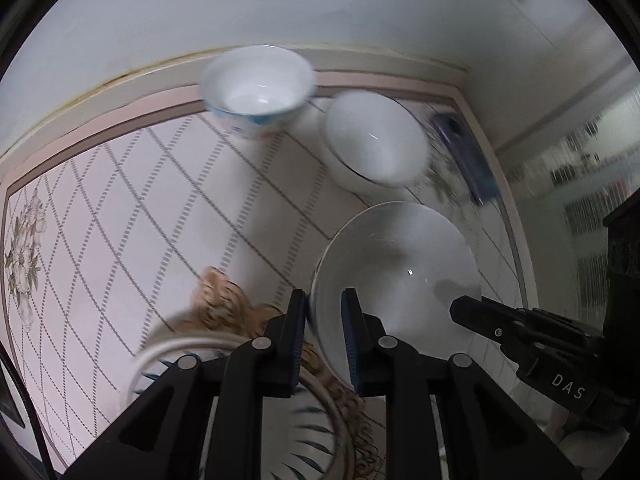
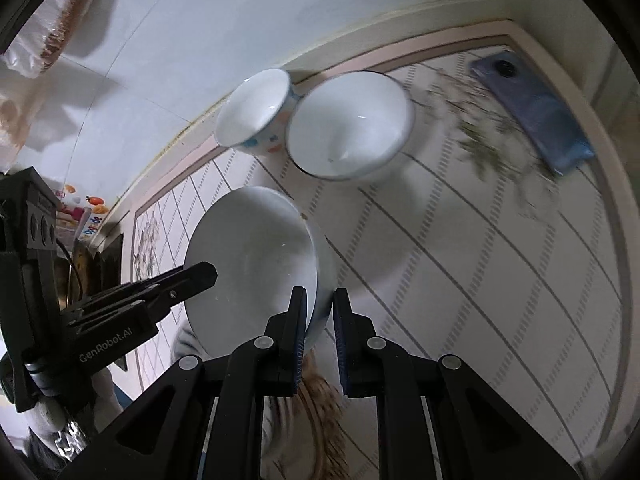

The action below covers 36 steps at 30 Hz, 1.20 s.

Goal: Organize plates and bowls

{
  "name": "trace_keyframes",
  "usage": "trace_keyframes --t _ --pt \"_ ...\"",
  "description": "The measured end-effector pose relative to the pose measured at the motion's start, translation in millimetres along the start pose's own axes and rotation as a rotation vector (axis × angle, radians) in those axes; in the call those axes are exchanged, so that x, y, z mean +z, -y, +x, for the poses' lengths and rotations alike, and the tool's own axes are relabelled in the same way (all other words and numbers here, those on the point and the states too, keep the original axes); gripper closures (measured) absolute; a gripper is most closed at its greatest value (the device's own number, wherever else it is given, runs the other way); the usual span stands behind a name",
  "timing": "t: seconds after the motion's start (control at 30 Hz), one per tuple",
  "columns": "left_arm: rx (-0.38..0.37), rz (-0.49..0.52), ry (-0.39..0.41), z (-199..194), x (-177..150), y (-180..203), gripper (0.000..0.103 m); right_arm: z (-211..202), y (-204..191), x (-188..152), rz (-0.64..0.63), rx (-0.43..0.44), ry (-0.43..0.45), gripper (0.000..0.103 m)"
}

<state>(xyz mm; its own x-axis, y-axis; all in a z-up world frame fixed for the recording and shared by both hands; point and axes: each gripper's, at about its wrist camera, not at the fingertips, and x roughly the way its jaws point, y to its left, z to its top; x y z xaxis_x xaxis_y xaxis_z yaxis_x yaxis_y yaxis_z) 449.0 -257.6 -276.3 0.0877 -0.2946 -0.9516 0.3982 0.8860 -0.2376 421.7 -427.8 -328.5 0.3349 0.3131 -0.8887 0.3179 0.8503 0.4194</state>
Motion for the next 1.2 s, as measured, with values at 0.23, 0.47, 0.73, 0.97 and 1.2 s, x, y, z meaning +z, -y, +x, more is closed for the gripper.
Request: trace_keyframes --t 0.23,0.47,0.73,0.97,1.2 --pt "0.004 0.077 -0.053 28.9 -23.9 36.2 0.087 -23.9 58.2 -41.3 0.064 -0.026 -0.007 0.088" --pt "0.019 0.118 -0.110 55.6 -49.3 56.4 0.087 -15.7 89.3 -61.7 0.087 -0.063 -0.018 0.088" --pt "0.041 0.163 -0.097 58.9 -53.2 66.5 0.087 -8.9 102.9 -71.0 0.103 -0.084 -0.029 0.088" --pt "0.024 0.177 -0.104 59.8 -51.6 65.2 0.087 -9.4 101.1 -72.0 0.120 -0.096 -0.027 0.088" --pt "-0.021 0.167 -0.128 52.4 -44.9 53.1 0.087 -7.7 102.1 -69.5 0.184 -0.103 -0.046 0.088"
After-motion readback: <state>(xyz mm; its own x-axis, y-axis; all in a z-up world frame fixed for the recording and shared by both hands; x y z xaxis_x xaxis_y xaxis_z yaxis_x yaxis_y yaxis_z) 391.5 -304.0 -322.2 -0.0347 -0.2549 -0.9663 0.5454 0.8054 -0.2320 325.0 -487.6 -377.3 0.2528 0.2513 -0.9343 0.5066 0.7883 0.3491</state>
